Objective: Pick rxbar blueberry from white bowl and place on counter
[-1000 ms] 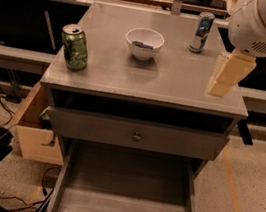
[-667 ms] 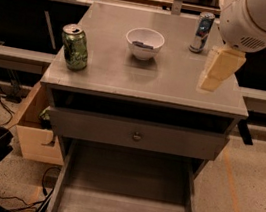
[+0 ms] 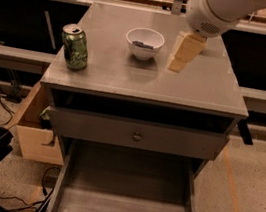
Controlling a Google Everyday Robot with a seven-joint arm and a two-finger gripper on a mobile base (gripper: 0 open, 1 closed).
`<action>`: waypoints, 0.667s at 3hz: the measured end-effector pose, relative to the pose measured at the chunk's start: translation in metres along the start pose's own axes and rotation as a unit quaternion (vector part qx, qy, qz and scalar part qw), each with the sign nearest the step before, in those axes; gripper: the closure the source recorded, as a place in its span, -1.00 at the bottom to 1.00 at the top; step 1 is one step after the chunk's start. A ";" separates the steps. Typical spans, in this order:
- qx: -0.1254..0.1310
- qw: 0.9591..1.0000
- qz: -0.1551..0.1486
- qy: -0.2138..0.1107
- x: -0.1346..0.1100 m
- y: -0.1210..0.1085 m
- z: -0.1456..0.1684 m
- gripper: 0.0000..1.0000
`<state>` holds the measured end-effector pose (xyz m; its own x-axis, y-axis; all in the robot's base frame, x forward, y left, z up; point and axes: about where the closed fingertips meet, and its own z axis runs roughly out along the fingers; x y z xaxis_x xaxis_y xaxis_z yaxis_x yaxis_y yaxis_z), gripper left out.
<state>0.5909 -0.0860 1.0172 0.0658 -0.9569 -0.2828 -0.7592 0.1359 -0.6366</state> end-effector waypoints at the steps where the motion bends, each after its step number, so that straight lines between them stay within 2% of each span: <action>1: -0.012 1.000 0.017 -0.015 -0.006 -0.004 0.029 -1.00; 2: -0.017 0.999 0.022 -0.025 -0.013 -0.003 0.057 -1.00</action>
Offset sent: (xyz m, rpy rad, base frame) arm 0.0613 0.0441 -0.0602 0.0892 0.0505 0.0212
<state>0.6293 -0.0592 0.9824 0.0636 -0.9364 -0.3450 -0.7833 0.1674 -0.5987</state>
